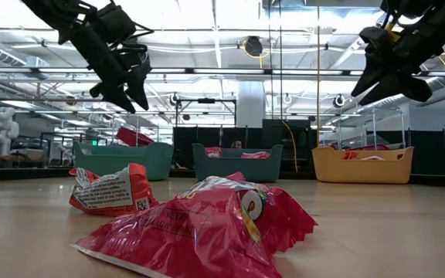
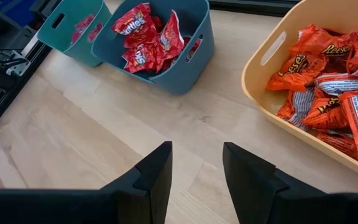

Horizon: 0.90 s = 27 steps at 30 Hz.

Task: Sort candy
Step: Put the red candy into the blue bin

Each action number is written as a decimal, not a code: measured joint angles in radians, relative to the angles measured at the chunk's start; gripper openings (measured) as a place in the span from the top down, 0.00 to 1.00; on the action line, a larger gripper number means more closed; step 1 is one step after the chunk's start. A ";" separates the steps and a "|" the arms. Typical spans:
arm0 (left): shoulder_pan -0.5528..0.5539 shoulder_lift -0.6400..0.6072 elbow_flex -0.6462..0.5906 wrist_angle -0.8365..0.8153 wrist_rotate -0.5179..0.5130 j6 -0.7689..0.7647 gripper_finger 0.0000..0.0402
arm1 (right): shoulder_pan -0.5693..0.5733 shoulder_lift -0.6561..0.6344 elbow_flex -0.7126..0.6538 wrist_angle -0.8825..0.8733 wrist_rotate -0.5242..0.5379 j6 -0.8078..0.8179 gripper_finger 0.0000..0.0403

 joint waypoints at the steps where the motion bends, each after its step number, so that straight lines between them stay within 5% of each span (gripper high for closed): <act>1: 0.000 0.000 0.000 0.000 0.001 0.024 0.35 | 0.000 0.000 0.000 -0.001 0.000 -0.002 0.67; 12: -0.036 -0.011 0.000 -0.071 0.345 0.000 0.35 | 0.010 0.008 0.000 0.070 -0.005 -0.029 0.67; 27: -0.188 -0.212 0.001 -0.164 0.296 0.002 0.35 | 0.215 0.253 0.000 0.515 -0.086 -0.306 0.67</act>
